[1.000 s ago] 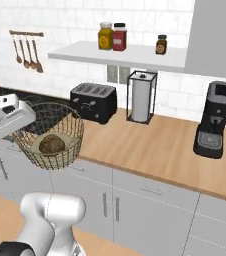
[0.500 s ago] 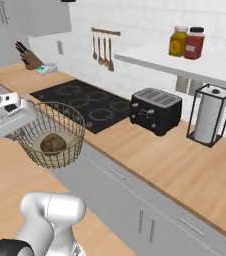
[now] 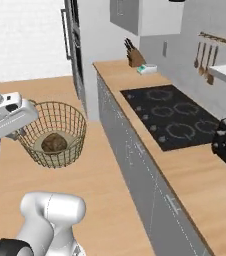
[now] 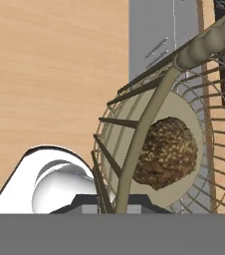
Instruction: Open the cabinet, pick up the bread from the cabinet and place it in the basket. Then move the basket to the dining counter.
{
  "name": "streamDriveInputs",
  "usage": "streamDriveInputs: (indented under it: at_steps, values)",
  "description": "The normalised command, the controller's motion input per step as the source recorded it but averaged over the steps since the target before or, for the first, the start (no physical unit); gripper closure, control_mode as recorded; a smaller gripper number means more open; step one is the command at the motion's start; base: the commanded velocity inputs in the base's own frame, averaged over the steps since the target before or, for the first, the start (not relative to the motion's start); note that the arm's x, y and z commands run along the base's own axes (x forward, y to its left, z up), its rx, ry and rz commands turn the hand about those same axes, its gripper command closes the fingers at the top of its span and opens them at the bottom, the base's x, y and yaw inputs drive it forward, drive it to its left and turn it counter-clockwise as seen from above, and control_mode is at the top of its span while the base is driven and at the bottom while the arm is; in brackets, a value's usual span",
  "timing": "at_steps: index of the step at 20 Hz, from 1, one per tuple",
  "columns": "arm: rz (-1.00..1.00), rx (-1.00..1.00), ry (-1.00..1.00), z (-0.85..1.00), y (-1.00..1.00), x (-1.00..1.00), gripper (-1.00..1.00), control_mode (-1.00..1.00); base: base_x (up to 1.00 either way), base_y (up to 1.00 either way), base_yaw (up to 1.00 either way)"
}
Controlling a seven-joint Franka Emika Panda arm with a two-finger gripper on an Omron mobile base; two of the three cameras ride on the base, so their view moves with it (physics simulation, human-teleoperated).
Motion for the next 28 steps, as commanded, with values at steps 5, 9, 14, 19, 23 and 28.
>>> streamDriveInputs:
  at_steps: [5,9,14,19,23,28]
  values:
    - [0.0,0.0,0.0,0.0,0.0,0.0,1.0,1.0,0.07,0.06,0.81]
    - [0.0,0.0,0.0,0.0,0.0,0.0,1.0,1.0,0.01,0.0,0.74]
    - [0.0,0.0,0.0,0.0,0.0,0.0,1.0,1.0,-0.48,0.0,0.56]
    - [0.0,0.0,0.0,0.0,0.0,0.0,1.0,1.0,-1.0,0.06,0.25]
    - [0.0,0.0,0.0,0.0,0.0,0.0,1.0,1.0,-1.0,0.4,0.06]
    - [0.0,0.0,0.0,0.0,0.0,0.0,1.0,1.0,-1.0,0.51,0.01]
